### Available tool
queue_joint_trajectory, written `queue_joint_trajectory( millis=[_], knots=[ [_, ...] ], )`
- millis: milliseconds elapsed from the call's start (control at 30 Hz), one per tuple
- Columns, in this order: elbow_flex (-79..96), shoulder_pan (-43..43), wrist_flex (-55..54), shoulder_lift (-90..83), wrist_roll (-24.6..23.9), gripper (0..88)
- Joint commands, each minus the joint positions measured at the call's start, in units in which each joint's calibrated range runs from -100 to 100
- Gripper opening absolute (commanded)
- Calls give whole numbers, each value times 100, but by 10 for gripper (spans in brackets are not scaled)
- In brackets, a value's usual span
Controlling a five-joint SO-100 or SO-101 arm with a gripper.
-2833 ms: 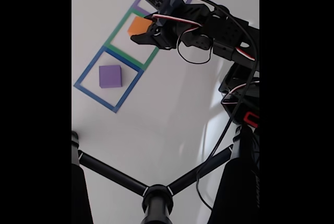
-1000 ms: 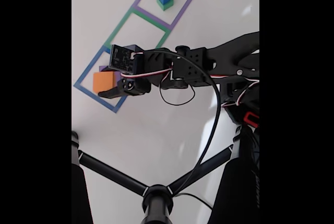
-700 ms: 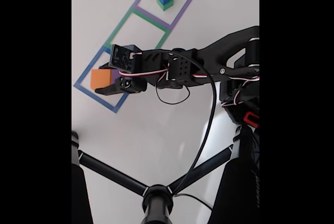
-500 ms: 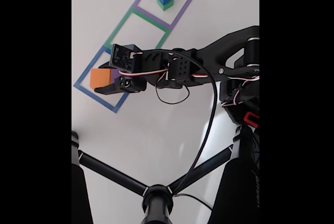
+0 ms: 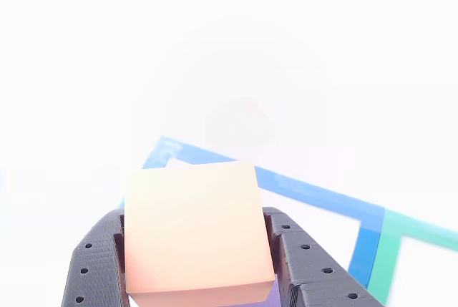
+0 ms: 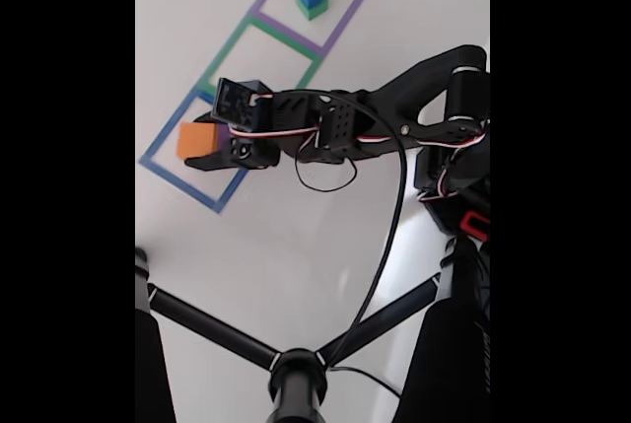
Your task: Tower of hanoi
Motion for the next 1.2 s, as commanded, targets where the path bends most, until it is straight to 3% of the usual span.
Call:
queue_joint_trajectory(
  millis=[0,1167],
  knots=[
    [-19,162,-304,80,59,97],
    [236,75,-1017,524,59,98]
  ],
)
